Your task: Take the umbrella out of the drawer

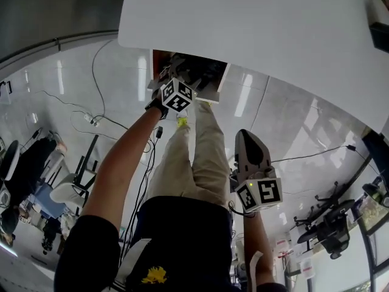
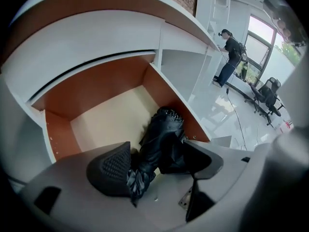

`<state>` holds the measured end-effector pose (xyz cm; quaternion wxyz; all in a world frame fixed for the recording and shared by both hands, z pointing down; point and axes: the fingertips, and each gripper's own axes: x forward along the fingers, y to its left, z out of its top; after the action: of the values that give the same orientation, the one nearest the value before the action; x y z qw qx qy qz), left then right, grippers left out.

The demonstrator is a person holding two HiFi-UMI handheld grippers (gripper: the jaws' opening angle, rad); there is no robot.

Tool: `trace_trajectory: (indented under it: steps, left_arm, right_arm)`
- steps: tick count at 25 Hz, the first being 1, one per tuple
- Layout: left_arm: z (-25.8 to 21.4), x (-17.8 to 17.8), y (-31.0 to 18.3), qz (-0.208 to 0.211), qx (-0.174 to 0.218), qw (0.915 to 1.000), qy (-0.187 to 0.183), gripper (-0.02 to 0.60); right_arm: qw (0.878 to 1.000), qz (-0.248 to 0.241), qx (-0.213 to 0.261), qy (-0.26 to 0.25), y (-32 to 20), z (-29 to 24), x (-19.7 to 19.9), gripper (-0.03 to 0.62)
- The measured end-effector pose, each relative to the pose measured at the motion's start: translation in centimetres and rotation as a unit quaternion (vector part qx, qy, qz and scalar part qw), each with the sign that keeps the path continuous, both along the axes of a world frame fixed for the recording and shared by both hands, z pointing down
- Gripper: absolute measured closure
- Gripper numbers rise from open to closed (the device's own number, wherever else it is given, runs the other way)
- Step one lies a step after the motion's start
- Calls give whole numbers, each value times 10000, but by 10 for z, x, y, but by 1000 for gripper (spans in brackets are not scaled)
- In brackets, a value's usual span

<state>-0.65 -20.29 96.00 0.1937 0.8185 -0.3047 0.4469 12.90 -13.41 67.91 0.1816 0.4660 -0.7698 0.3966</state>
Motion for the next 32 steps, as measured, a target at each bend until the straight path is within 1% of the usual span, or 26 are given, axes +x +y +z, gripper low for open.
trace_trajectory:
  steps: [2, 7, 10, 16, 19, 21, 26, 30, 32]
  left_arm:
    - [11, 3, 0, 56, -7, 10000, -64, 227]
    - [31, 14, -6, 83, 25, 9999, -112, 225]
    - [44, 16, -9, 181, -3, 9996, -194, 225]
    - [70, 22, -13, 411, -179, 9983, -360, 215]
    - [82, 25, -11, 687, -253, 9957, -572, 212]
    - [88, 26, -11, 821, -235, 9936, -740, 211]
    - [99, 30, -12, 954, -198, 9904, -982, 198]
    - [110, 29, -12, 1046, -225, 9864, -1247, 190]
    - [109, 30, -12, 1068, -201, 9860, -1267, 190]
  right_arm:
    - [9999, -2, -56, -123, -5, 9, -5, 569]
    - [9997, 70, -79, -234, -8, 21, -7, 568]
    - [9996, 72, -129, -237, -3, 30, -7, 569]
    - [9996, 103, -172, -185, 6, 37, 1, 568]
    - [9996, 126, -137, -207, 8, 38, 4, 568]
    - [9996, 134, -130, -207, 9, 40, 8, 568]
    - [9996, 193, -62, -185, 12, 40, 12, 568]
    - [9996, 199, -86, -182, 22, 43, 13, 568]
    - [9996, 218, -106, -169, 27, 43, 14, 569]
